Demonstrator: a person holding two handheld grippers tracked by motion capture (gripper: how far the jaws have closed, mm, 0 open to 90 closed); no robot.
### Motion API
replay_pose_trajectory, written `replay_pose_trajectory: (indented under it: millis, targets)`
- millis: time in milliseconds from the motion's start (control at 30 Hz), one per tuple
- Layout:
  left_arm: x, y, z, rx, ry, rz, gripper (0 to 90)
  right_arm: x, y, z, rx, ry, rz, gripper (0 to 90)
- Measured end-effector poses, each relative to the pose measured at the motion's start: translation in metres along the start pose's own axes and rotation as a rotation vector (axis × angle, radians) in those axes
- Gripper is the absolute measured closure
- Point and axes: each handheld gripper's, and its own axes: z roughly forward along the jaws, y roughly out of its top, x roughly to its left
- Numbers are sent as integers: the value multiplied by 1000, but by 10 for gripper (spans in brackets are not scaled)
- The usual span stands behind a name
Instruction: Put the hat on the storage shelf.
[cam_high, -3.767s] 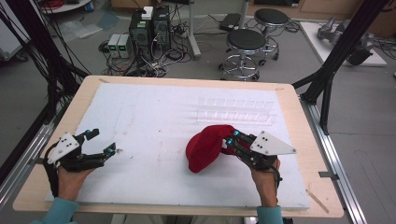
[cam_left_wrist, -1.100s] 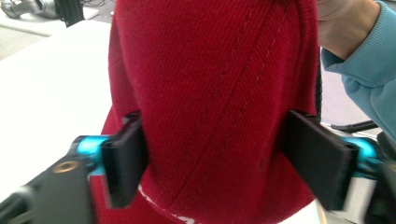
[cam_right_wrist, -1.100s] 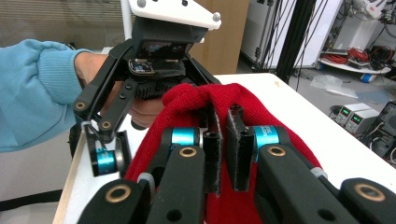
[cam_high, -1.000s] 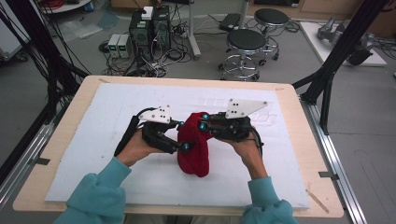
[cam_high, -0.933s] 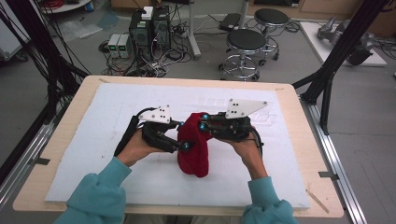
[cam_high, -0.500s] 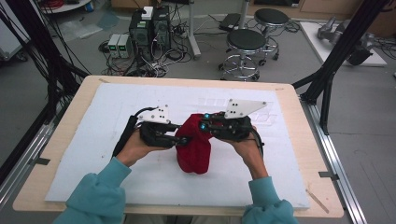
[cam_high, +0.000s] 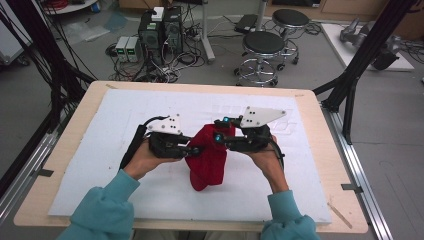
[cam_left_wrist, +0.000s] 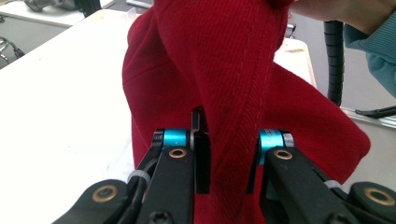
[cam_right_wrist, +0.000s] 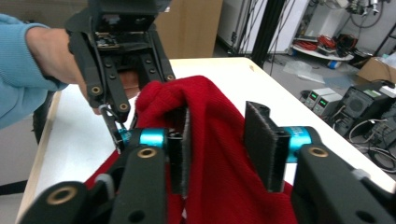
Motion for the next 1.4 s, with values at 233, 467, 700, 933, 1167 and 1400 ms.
replay_pose_trajectory:
  millis: [233,467,700,933,1167,1400]
  targets:
    - [-1,-1,-2,8,10,2,835,0,-1,-2,1,-45,19,469]
    - [0,-1,-4,20,16,-1,843,-3,-2,-6,-9,-93,66,286]
    - [1,-3,-6,17,37,-9,845,-4,-3,-10,-24,-113,89,240]
    - [3,-2,-7,-5,67,-30,846,-2,-3,-12,-24,-121,106,202]
    - [6,0,-8,-15,109,-61,846,5,0,-15,-42,-126,120,181]
    - [9,7,-9,-42,148,-90,845,16,3,-19,-49,-140,123,181]
